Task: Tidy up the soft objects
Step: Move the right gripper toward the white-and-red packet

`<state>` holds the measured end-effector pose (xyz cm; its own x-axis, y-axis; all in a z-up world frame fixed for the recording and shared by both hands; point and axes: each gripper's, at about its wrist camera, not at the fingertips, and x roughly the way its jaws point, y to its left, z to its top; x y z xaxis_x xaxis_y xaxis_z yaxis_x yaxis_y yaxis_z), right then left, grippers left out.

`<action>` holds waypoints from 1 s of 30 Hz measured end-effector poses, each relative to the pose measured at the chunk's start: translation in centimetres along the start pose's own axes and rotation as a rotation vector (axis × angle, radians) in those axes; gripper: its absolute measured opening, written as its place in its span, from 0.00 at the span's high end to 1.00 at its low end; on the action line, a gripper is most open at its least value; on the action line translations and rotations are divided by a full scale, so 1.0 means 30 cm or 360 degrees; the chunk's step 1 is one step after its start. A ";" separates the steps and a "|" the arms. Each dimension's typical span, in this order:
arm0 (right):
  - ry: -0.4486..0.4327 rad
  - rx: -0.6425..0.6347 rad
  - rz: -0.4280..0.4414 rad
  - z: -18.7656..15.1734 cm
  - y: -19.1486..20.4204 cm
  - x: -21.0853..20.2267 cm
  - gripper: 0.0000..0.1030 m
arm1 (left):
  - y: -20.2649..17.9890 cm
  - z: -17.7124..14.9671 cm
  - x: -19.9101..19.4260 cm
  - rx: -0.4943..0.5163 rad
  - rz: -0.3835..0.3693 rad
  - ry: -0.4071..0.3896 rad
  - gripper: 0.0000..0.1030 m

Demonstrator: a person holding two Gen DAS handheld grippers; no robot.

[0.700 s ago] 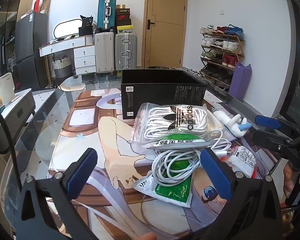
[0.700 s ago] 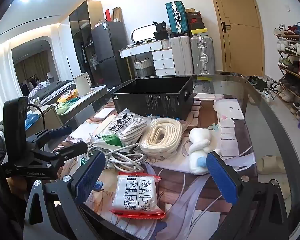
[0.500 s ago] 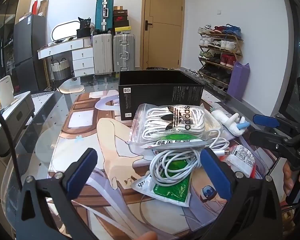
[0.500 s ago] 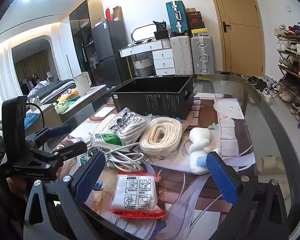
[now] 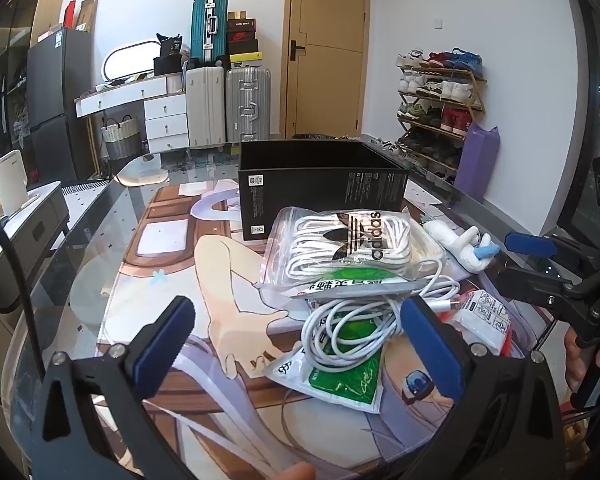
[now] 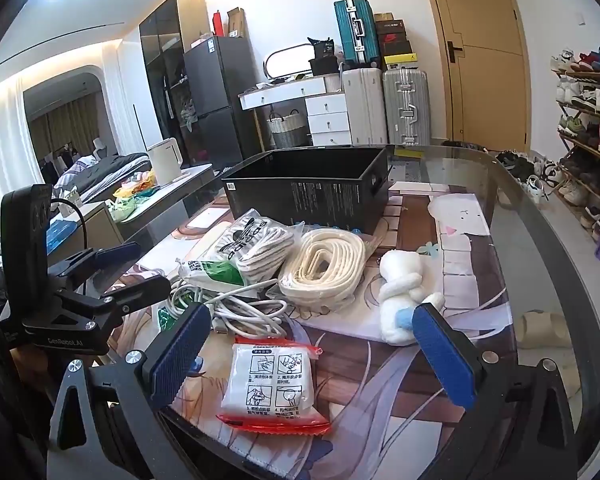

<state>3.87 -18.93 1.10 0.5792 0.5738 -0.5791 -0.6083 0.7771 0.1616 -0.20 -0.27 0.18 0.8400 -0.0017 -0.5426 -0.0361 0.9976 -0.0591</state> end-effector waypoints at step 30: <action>0.0020 -0.0017 0.0000 -0.003 0.014 0.000 0.00 | 0.000 -0.001 0.003 -0.0003 -0.0002 0.0006 0.00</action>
<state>3.55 -18.63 1.10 0.5722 0.5706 -0.5891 -0.6141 0.7742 0.1533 -0.14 -0.26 0.10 0.8379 -0.0033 -0.5458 -0.0361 0.9975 -0.0615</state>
